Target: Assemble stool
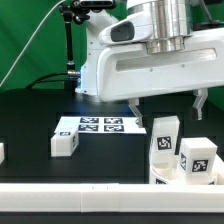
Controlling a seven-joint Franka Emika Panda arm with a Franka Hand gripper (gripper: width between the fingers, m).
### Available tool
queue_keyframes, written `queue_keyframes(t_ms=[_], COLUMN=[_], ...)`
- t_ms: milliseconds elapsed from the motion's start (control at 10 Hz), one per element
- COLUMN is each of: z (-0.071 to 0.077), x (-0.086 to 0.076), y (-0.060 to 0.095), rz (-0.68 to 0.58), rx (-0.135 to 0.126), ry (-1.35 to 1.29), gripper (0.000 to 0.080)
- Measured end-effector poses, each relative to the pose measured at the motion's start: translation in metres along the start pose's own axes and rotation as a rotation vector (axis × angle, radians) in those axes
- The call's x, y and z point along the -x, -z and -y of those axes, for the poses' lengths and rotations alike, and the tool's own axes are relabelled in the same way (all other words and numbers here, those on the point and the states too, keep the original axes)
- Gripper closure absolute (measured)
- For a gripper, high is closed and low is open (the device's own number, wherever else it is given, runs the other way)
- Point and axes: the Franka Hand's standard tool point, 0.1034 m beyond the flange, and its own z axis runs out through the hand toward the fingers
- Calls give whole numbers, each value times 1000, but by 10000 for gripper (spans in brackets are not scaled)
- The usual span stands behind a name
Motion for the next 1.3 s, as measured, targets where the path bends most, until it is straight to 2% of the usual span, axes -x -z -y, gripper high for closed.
queue_keyframes(t_ms=[600,1000,1300], z=[-9,-14,-17], x=[1,2,4], y=[-2,-2,-5], rz=[11,40,82], rx=[29,52,59], ry=[381,831,1076], gripper=[151,151,151])
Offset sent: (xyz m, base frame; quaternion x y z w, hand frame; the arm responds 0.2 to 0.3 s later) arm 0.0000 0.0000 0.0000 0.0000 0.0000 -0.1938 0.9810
